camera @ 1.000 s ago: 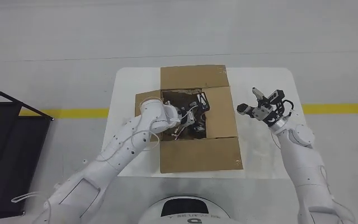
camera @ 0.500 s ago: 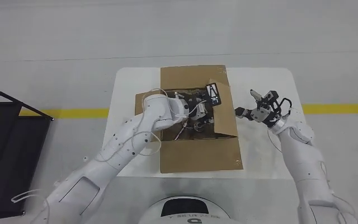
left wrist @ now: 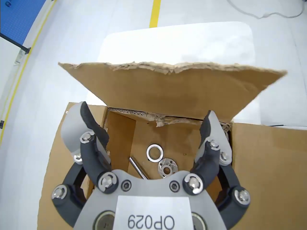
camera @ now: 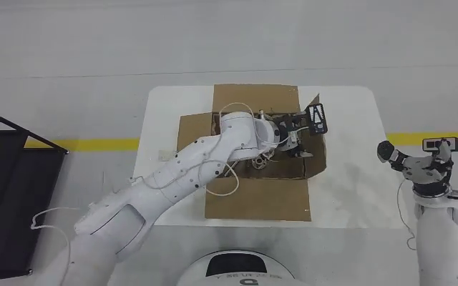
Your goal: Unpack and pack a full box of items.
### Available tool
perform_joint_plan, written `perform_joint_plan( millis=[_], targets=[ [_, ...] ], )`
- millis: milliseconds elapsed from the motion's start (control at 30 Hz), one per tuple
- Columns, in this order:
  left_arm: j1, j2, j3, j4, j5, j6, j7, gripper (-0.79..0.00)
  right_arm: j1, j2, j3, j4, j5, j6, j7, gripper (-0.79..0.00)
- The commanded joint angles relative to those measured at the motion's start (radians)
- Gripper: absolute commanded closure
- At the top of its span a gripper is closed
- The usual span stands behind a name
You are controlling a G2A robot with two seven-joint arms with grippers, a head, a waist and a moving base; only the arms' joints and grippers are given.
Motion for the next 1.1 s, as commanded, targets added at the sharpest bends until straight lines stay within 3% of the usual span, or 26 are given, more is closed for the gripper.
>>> perform_joint_plan(
  millis=[0, 167, 333, 433, 533, 667, 800, 867, 967, 1067],
  targets=[
    [-0.038, -0.034, 0.041, 0.060, -0.026, -0.002, 0.013, -0.785, -0.047, -0.003, 0.017, -0.056, 0.002, 0.000, -0.018, -0.785],
    [-0.093, -0.110, 0.122, 0.197, -0.031, 0.029, 0.038, -0.785, -0.108, -0.010, 0.026, -0.136, -0.011, -0.009, -0.072, -0.785],
    [-0.125, -0.171, 0.154, 0.330, -0.058, 0.027, 0.081, -0.785, -0.131, -0.015, 0.023, -0.163, -0.025, -0.009, -0.093, -0.785],
    [-0.143, -0.189, 0.148, 0.378, -0.058, 0.019, 0.115, -0.785, -0.129, -0.015, 0.015, -0.176, -0.045, 0.005, -0.108, -0.785],
    [-0.154, -0.184, 0.104, 0.406, -0.068, 0.011, 0.169, -0.785, -0.111, -0.013, 0.001, -0.198, -0.079, 0.028, -0.130, -0.785],
    [-0.138, -0.130, -0.004, 0.405, -0.048, 0.001, 0.242, -0.785, -0.085, -0.010, -0.030, -0.261, -0.152, 0.061, -0.169, -0.785],
    [-0.047, -0.029, -0.178, 0.310, 0.023, -0.026, 0.284, -0.785, -0.063, -0.006, -0.065, -0.352, -0.254, 0.104, -0.236, -0.785],
    [0.047, 0.032, -0.297, 0.207, 0.065, -0.053, 0.289, -0.785, -0.048, -0.003, -0.090, -0.394, -0.313, 0.141, -0.274, -0.785],
    [0.242, 0.116, -0.504, -0.014, 0.120, -0.122, 0.270, -0.785, -0.004, 0.002, -0.149, -0.420, -0.405, 0.227, -0.344, -0.785],
    [0.448, 0.175, -0.696, -0.231, 0.142, -0.201, 0.244, -0.785, 0.066, 0.005, -0.221, -0.376, -0.471, 0.313, -0.406, -0.785]
  ],
)
